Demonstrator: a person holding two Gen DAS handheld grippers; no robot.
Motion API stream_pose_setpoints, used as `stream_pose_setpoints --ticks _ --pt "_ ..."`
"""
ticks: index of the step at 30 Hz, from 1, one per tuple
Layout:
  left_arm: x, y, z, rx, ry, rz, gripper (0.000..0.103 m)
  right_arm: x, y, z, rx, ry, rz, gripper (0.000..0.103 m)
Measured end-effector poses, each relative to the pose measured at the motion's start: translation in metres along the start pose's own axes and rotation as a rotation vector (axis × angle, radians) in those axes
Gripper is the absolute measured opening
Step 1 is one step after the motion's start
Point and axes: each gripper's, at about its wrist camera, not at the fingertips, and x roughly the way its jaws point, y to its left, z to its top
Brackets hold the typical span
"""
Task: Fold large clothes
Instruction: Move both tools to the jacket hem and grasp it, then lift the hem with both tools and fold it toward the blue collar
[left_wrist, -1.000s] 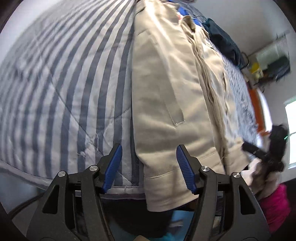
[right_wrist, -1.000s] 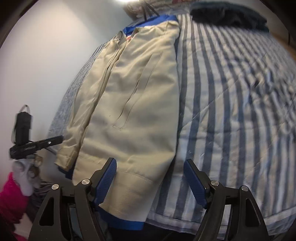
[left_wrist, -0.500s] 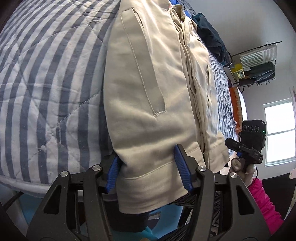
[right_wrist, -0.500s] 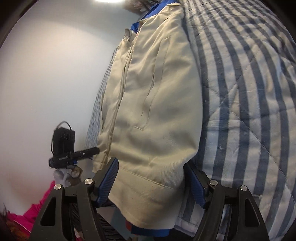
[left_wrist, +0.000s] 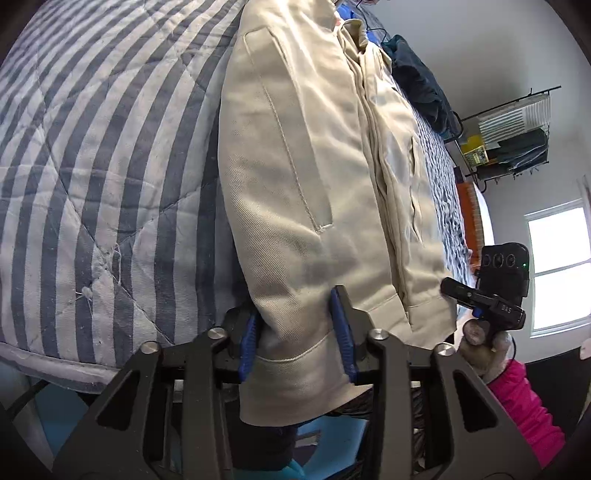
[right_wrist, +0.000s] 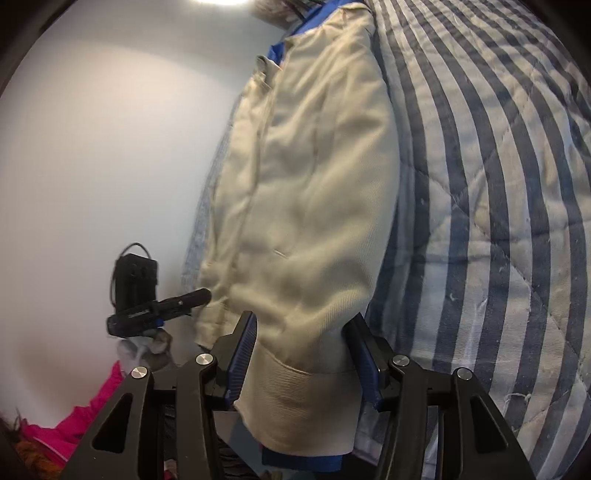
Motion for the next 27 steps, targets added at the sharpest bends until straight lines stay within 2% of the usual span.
stream_pose_setpoints --ticks 1,2,5,7,16,23,27 --pt "-0.003 -0.002 0.000 0.007 -0.013 0.004 0.018 -0.001 0.001 0.000 -0.002 -0.001 -0.014 0.037" --pt "-0.007 -0.005 0.001 0.010 -0.025 -0.003 0.016 -0.004 0.003 0.001 0.002 -0.005 -0.017 0.031" --pt "-0.017 -0.014 0.005 0.001 -0.057 -0.025 0.013 -0.010 0.010 0.003 0.012 -0.035 -0.014 0.021" --pt "-0.023 -0.018 0.008 -0.007 -0.072 -0.043 0.013 -0.016 0.018 0.006 0.006 -0.058 -0.010 0.019" --pt "-0.056 -0.047 0.043 0.000 -0.148 -0.097 0.012 -0.046 0.056 0.040 -0.018 -0.166 0.036 0.015" --pt "-0.064 -0.060 0.097 -0.020 -0.204 -0.063 0.012 -0.055 0.075 0.089 -0.032 -0.212 -0.016 0.014" --pt "-0.057 -0.055 0.124 -0.049 -0.217 -0.038 0.012 -0.052 0.072 0.121 0.006 -0.221 -0.046 0.013"
